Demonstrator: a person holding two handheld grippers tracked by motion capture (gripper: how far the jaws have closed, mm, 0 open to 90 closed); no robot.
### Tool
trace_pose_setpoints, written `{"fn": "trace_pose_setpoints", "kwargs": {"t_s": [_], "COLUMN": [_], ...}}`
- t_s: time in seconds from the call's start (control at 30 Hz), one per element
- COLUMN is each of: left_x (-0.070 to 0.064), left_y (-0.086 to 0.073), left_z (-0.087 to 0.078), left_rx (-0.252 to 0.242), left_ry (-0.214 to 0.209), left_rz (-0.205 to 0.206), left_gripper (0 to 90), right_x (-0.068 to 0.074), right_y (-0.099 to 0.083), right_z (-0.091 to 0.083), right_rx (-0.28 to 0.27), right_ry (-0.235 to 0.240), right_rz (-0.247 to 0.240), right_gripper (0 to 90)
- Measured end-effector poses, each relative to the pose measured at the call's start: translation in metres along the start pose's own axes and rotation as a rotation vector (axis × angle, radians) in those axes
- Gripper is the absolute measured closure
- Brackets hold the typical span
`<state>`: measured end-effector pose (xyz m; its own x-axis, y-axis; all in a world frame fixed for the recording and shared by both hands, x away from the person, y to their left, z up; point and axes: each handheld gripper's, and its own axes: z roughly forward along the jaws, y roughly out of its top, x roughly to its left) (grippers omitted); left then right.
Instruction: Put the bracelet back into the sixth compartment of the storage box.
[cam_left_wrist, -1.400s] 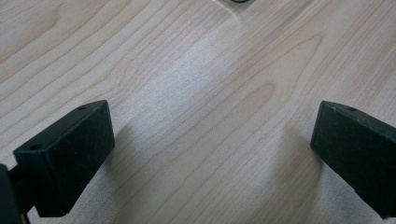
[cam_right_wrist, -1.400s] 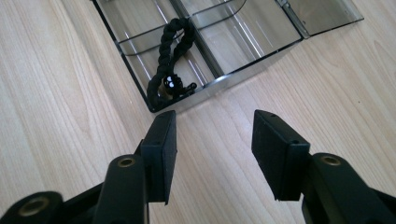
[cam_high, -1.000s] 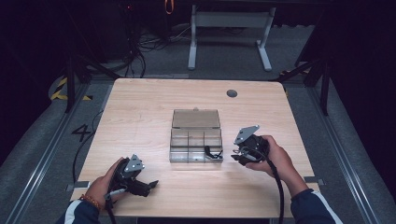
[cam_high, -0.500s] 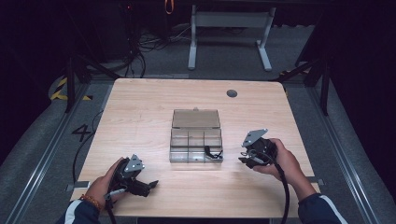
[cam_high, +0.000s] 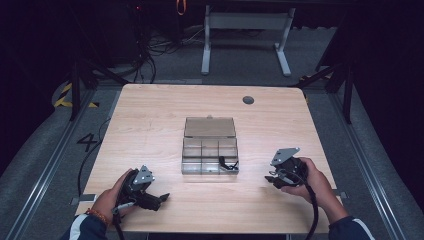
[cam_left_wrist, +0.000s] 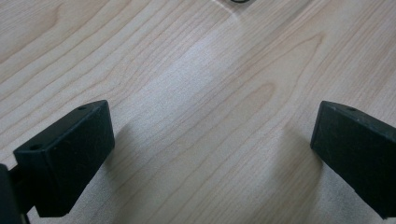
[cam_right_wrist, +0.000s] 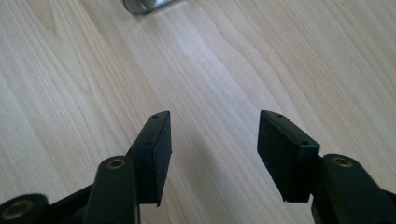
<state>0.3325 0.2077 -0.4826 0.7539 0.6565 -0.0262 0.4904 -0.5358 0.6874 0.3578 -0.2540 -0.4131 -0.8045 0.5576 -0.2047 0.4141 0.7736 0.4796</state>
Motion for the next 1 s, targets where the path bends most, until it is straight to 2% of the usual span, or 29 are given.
{"fn": "trace_pose_setpoints", "kwargs": {"t_s": [0.27,0.47,0.73,0.9,1.0], "left_x": [0.000,0.000,0.000,0.000,0.000], "left_y": [0.000,0.000,0.000,0.000,0.000], "left_z": [0.000,0.000,0.000,0.000,0.000], "left_rx": [0.000,0.000,-0.001,-0.001,-0.001], "left_ry": [0.000,0.000,0.000,0.000,0.000], "left_rz": [0.000,0.000,-0.001,-0.001,-0.001], "left_gripper": [0.1,0.1,0.1,0.1,0.1], "right_x": [0.002,0.007,0.010,0.011,0.010], "right_y": [-0.017,-0.032,-0.054,-0.064,-0.077], "right_z": [-0.001,-0.001,-0.002,-0.004,-0.007], "right_rx": [-0.009,-0.039,-0.055,-0.067,-0.096], "right_ry": [-0.002,0.000,0.019,0.020,0.026], "right_rz": [0.004,0.008,0.057,0.068,0.101], "right_gripper": [45.0,44.0,42.3,40.7,39.4]}}
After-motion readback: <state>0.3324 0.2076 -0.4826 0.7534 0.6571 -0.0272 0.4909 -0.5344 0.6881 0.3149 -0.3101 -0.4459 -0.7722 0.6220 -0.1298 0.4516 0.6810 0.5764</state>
